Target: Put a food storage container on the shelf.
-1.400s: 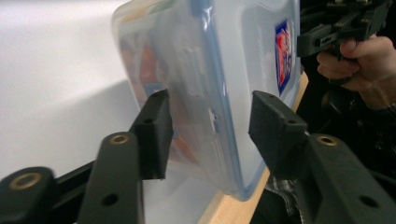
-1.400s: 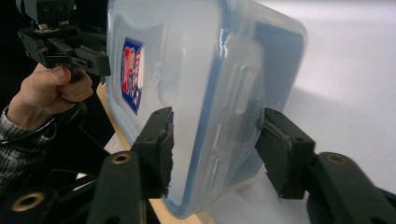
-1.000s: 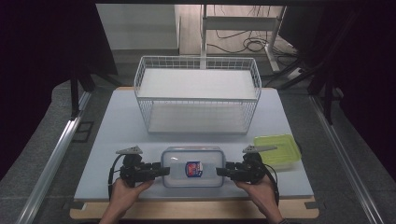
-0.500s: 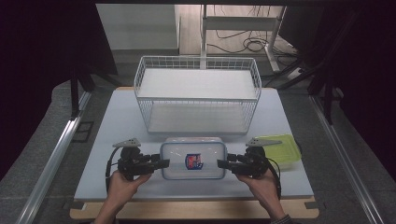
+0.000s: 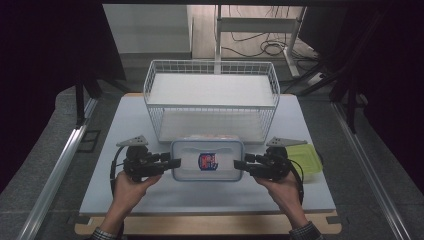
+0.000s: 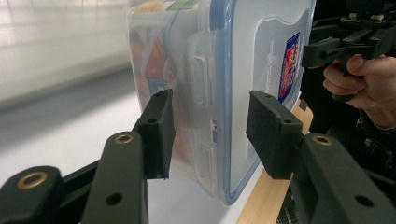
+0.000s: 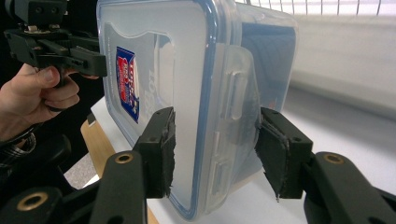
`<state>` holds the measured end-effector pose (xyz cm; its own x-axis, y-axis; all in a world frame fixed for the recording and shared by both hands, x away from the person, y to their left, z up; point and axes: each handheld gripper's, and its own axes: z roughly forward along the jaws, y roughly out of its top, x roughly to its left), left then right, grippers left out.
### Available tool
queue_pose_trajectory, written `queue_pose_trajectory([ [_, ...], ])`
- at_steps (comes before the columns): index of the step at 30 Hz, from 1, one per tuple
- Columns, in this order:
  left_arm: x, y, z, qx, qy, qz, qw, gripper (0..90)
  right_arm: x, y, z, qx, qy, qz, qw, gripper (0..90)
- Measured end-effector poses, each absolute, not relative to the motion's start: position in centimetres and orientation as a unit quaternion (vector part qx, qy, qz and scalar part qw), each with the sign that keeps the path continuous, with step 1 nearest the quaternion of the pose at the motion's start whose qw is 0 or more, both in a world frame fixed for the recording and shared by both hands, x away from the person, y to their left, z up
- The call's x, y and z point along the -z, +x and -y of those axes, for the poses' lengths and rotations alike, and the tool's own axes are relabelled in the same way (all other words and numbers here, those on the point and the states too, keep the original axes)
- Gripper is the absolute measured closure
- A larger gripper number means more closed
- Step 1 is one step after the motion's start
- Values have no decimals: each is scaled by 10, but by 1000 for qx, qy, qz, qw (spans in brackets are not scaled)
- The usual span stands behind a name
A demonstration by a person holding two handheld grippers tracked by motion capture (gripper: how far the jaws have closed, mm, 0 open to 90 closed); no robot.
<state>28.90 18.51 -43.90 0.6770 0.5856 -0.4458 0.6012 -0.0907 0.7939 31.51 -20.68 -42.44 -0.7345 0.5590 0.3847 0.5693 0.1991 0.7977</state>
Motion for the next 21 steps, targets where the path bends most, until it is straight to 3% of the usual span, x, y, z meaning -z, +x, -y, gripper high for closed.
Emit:
queue_pose_trajectory([
  [21,388,320,-199,-12,725,-403,558,527,381,348,195,540,-358,762,5,505],
])
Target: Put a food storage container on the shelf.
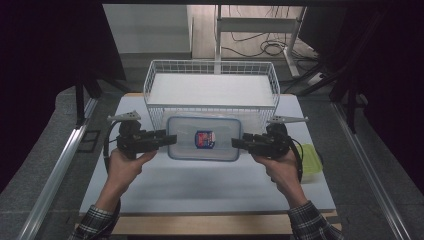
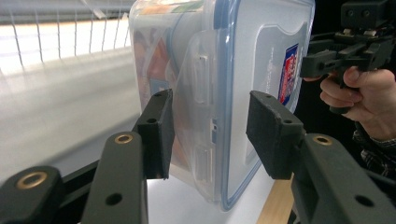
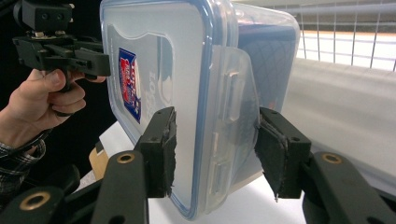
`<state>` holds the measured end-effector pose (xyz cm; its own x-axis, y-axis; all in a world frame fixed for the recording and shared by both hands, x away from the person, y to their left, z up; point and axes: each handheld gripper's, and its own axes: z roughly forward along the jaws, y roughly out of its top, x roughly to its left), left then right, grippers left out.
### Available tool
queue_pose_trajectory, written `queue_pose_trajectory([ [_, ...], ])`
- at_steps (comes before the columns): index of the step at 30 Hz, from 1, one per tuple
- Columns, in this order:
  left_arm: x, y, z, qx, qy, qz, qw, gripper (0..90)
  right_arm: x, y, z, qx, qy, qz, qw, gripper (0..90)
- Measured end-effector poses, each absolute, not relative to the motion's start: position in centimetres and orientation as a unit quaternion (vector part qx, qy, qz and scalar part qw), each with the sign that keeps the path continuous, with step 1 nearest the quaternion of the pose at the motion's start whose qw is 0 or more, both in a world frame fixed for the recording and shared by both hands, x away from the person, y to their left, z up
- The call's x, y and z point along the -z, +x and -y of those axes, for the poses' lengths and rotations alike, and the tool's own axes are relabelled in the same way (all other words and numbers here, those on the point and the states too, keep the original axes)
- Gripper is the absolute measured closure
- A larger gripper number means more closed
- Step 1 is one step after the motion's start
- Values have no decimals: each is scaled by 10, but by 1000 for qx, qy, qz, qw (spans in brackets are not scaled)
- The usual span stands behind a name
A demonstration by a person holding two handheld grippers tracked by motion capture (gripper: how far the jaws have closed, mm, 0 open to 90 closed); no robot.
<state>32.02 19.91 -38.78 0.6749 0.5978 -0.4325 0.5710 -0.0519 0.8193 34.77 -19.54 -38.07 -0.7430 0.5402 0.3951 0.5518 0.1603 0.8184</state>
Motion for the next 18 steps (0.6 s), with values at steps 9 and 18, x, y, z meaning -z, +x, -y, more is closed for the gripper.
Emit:
queue_pose_trajectory([
  [9,373,337,-200,-11,719,-406,565,528,364,363,194,544,-360,758,2,504],
  [18,358,360,-199,-3,706,-410,578,529,343,385,195,547,-363,755,-5,505],
])
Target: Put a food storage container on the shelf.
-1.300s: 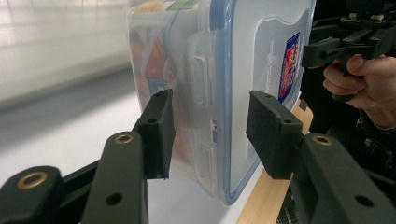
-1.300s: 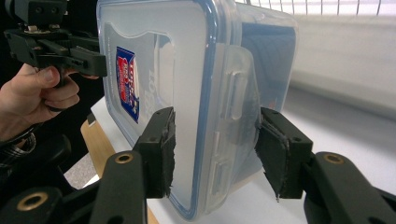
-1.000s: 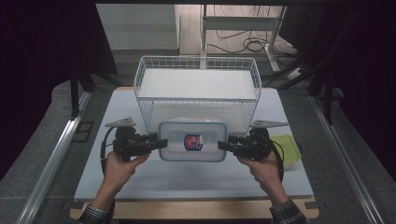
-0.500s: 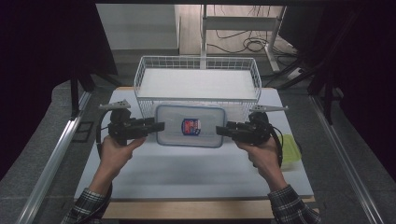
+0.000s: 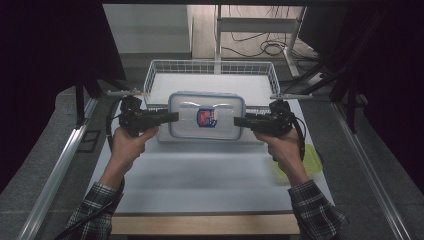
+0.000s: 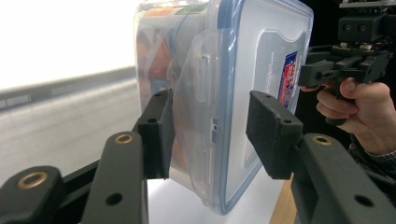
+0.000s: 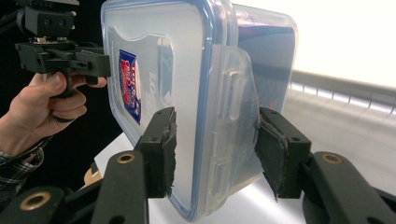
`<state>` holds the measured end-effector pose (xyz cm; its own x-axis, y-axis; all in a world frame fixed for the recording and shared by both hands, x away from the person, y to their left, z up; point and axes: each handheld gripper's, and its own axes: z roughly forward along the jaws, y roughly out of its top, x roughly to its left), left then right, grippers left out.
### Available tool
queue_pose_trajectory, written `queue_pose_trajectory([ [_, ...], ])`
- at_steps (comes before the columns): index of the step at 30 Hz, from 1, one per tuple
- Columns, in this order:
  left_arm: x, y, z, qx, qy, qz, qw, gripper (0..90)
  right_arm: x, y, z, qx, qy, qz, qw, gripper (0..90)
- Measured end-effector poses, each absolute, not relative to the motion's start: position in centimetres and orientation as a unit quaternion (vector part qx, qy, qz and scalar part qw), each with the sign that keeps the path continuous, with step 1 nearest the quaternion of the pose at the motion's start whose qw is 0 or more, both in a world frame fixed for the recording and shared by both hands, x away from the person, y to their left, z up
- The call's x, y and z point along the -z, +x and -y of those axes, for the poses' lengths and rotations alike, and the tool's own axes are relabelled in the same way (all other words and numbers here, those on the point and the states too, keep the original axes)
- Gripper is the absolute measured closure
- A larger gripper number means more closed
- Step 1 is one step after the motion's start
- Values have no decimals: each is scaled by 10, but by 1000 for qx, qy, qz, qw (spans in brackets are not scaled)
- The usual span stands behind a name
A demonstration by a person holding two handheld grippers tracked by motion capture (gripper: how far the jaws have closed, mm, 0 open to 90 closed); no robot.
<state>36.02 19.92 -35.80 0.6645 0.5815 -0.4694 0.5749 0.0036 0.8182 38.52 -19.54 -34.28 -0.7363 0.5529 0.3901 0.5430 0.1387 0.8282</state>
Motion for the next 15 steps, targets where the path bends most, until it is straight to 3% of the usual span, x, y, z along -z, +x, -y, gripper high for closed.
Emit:
queue_pose_trajectory([
  [15,324,391,-196,-15,704,-412,579,530,317,417,198,-562,364,-742,5,503],
])
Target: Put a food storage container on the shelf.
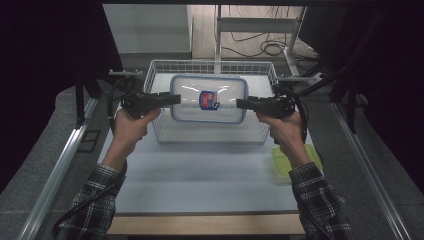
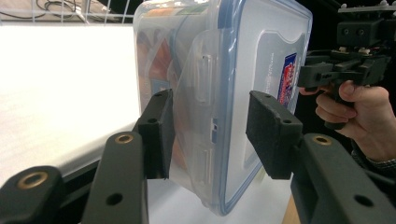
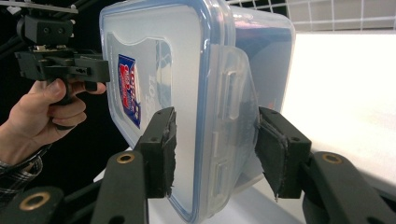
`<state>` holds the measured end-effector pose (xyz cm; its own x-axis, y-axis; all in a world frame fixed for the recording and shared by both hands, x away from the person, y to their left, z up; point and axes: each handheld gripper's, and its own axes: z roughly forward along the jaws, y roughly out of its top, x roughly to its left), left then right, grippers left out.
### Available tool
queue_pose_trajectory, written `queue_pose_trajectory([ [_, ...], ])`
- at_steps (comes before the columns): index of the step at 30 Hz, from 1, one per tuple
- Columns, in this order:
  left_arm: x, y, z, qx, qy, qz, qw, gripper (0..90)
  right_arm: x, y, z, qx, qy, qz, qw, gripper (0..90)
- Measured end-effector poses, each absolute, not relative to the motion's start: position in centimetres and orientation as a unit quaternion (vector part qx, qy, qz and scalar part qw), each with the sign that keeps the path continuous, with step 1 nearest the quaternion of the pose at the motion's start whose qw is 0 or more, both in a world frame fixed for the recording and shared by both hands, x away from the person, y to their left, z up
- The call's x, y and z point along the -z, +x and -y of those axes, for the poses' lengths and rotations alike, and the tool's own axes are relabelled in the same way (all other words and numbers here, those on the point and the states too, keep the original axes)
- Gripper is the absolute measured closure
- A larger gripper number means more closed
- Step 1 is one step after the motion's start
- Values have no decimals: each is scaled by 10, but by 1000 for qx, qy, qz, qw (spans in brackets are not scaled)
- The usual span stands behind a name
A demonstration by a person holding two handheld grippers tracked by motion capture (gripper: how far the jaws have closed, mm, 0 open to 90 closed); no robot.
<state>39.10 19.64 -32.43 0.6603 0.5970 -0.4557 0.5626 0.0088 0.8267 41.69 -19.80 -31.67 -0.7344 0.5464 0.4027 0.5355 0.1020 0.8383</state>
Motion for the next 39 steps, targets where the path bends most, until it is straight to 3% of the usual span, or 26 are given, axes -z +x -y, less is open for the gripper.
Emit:
queue_pose_trajectory([
  [23,327,437,-191,-12,686,-427,588,524,306,466,198,-562,395,-727,17,486],
  [39,328,438,-188,-33,690,-419,590,497,307,468,197,-562,412,-717,24,473],
])
